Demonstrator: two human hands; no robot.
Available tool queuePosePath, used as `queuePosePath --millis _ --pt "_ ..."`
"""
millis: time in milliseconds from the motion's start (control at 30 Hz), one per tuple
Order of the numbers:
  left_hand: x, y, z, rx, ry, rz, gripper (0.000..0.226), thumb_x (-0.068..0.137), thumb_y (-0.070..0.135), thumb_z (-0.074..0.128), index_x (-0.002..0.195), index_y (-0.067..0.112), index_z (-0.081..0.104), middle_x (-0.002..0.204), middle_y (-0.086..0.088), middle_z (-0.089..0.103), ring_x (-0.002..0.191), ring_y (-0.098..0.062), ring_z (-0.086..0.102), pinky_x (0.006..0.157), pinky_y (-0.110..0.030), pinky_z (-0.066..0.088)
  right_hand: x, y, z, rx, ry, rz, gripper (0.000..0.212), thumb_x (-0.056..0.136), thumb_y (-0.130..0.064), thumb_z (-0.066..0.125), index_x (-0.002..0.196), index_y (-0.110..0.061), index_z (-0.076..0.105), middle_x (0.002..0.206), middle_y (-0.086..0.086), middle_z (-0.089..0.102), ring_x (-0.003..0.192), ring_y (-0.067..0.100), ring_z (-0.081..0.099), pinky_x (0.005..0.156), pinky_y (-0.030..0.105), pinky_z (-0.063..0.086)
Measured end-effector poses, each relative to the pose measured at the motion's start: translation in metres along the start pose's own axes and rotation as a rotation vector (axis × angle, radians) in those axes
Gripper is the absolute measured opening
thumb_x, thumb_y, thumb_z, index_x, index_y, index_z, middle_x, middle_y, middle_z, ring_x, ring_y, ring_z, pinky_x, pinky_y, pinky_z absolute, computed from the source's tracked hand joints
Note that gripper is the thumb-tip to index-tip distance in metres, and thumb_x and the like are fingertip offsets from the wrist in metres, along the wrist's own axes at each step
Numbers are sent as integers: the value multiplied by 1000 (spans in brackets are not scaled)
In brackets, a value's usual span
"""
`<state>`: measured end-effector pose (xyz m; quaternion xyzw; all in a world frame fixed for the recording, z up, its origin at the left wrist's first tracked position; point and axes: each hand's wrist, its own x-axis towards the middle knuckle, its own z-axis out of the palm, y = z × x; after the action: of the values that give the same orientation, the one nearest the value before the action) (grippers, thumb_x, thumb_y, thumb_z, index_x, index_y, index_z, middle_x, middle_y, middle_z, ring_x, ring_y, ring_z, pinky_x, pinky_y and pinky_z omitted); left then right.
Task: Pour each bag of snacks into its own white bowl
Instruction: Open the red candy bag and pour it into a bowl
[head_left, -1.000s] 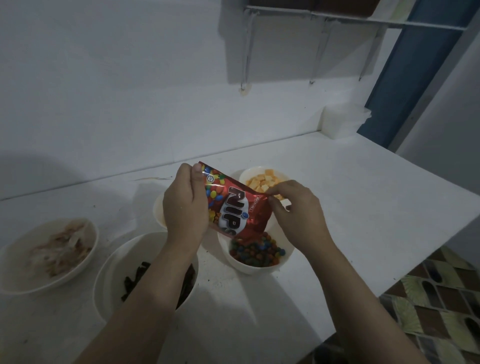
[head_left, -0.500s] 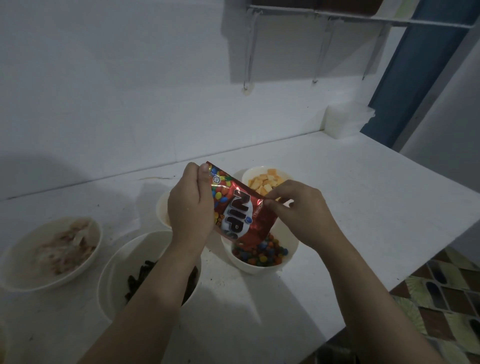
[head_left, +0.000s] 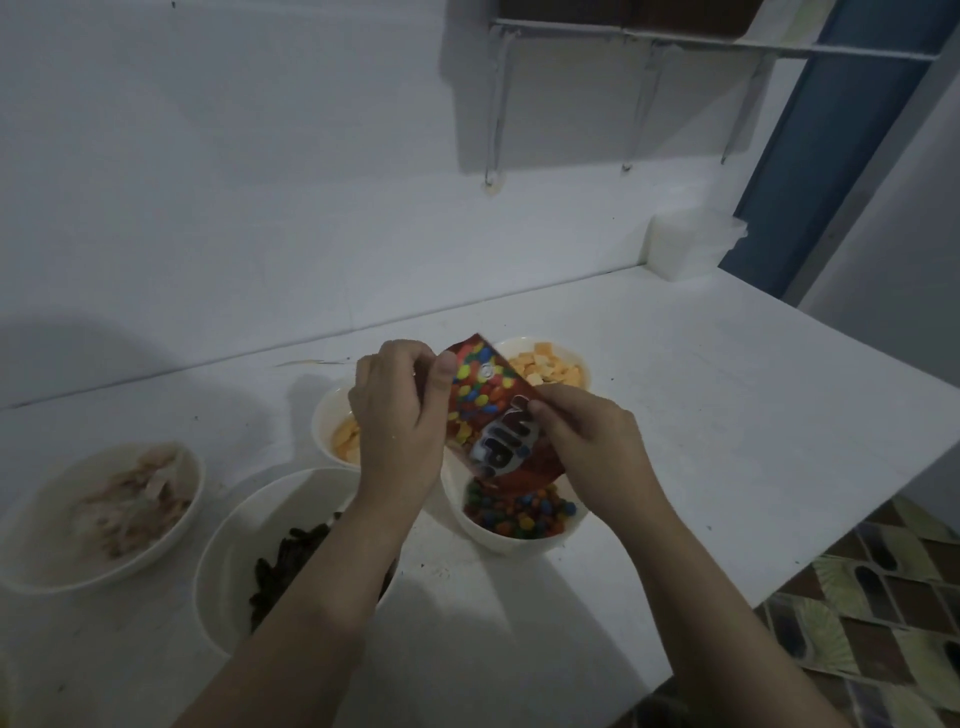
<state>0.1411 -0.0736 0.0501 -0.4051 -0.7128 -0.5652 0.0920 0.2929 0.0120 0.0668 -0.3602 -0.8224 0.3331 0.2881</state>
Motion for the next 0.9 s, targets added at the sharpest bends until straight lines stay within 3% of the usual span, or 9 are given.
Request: queuePosePath --millis 67,133,200,267,333,433,600,767,900 --pt "-2 -8 2 1 -75 -96 59 83 76 31 110 25 45 107 11 47 106 -3 35 96 -39 38 -2 8 -3 52 68 50 24 102 -27 50 111 -28 73 95 -21 68 91 0 63 81 21 54" --pt "-5 -10 2 -98 -184 -230 72 75 83 36 122 29 37 121 7 45 115 -8 39 100 -34 39 -4 12 -6 177 98 123 23 102 -27 50 105 -30 72 95 -19 71 93 3 67 75 19 55" --pt "-7 -3 3 -270 -302 -383 67 77 81 40 124 34 31 120 9 51 115 -7 52 89 -19 46 -7 13 -7 330 94 172 22 102 -27 51 98 -34 71 92 -20 74 89 1 69 65 11 53" --pt "-10 9 6 -434 -409 -502 49 81 68 41 121 40 34 111 23 54 101 8 54 72 -9 45 -11 12 -6 398 91 191 23 101 -25 52 98 -35 72 91 -21 75 89 -2 70 65 10 54" --pt "-11 14 10 -513 -460 -546 39 83 64 42 118 45 39 106 29 57 95 11 53 73 -13 45 -15 13 -3 427 110 211 22 102 -25 52 105 -30 73 97 -16 76 93 3 70 74 16 56" --pt "-7 17 12 -524 -506 -514 33 82 62 48 112 47 51 109 25 65 103 3 61 92 -28 51 -16 15 -7 522 203 241 30 102 -33 49 129 -35 64 117 -16 70 106 6 65 88 29 56" --pt "-4 15 14 -577 -481 -500 28 83 56 53 109 46 56 107 24 70 102 1 66 96 -39 53 -17 14 -7 555 111 198 41 102 -37 45 143 -43 47 137 -20 57 121 5 57 98 30 51" --pt "-4 15 11 -691 -463 -575 39 80 59 56 115 43 60 116 13 69 113 -14 64 99 -48 51 -18 16 -13 511 24 188 39 103 -30 47 139 -47 49 125 -25 61 109 -4 59 75 10 51" --pt "-5 21 13 -691 -468 -527 48 76 63 57 119 43 57 116 15 69 111 -11 65 98 -46 52 -19 14 -17 524 12 155 42 101 -37 48 141 -47 47 118 -35 60 102 -16 59 69 4 49"
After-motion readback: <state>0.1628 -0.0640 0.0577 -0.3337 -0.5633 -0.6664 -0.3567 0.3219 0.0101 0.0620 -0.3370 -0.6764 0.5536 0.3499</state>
